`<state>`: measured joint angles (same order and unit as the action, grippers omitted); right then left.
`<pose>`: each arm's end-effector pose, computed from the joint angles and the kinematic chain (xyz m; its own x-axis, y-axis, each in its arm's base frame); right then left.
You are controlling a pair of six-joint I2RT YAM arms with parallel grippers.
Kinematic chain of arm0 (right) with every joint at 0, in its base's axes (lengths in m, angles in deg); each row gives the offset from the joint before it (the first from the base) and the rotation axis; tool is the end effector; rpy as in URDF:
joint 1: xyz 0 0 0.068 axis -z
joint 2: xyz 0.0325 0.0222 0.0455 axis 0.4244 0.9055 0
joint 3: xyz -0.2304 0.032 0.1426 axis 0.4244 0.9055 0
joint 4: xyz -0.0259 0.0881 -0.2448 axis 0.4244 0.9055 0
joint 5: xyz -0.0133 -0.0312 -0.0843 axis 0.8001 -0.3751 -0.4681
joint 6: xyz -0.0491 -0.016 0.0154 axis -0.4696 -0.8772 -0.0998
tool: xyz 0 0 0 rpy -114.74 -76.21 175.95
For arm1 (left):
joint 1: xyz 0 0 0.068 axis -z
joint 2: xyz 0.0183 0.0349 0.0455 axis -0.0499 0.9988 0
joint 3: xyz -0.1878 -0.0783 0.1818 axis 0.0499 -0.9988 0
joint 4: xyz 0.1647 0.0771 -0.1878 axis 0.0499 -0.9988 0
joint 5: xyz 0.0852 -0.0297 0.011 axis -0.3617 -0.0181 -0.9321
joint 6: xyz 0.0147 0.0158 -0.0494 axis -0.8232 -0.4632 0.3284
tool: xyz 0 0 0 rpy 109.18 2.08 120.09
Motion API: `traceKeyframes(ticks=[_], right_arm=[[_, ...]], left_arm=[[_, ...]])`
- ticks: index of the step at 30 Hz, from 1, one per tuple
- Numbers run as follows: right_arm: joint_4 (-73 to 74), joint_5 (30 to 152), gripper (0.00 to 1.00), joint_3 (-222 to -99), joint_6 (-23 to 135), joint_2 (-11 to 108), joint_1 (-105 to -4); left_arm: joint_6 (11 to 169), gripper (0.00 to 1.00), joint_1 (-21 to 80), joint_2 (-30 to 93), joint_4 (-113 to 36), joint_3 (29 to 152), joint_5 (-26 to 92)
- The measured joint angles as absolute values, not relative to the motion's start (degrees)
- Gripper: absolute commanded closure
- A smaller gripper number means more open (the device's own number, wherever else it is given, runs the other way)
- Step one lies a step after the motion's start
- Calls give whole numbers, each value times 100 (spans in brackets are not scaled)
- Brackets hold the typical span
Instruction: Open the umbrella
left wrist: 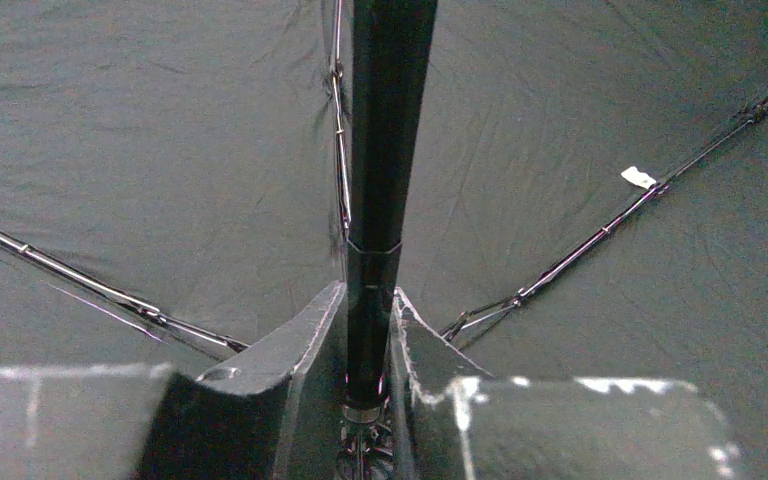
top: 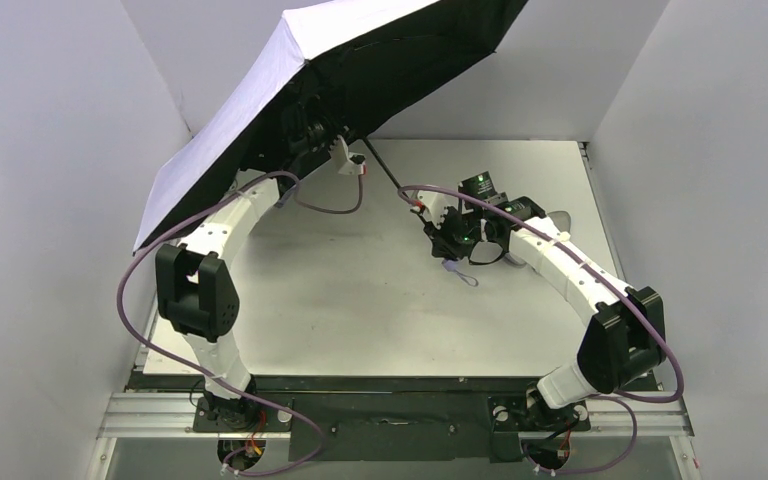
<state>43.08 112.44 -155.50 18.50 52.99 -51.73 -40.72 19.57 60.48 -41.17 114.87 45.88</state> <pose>0.2670 0.1530 0.2809 -0.3370 -0.6711 -0.6603 -0.9216 0.3785 0.0857 0.4185 -0.1389 0.3823 0.5955 0.6723 0.4398 -0.1801 -0.4218 0.8886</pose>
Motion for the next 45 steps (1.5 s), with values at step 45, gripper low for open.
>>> traceKeyframes(ticks=[45], right_arm=[[7519,12490,100,-16888,1376,5581,-5096]], left_arm=[[-3589,70,2862,4341,-1726,8661,2898]])
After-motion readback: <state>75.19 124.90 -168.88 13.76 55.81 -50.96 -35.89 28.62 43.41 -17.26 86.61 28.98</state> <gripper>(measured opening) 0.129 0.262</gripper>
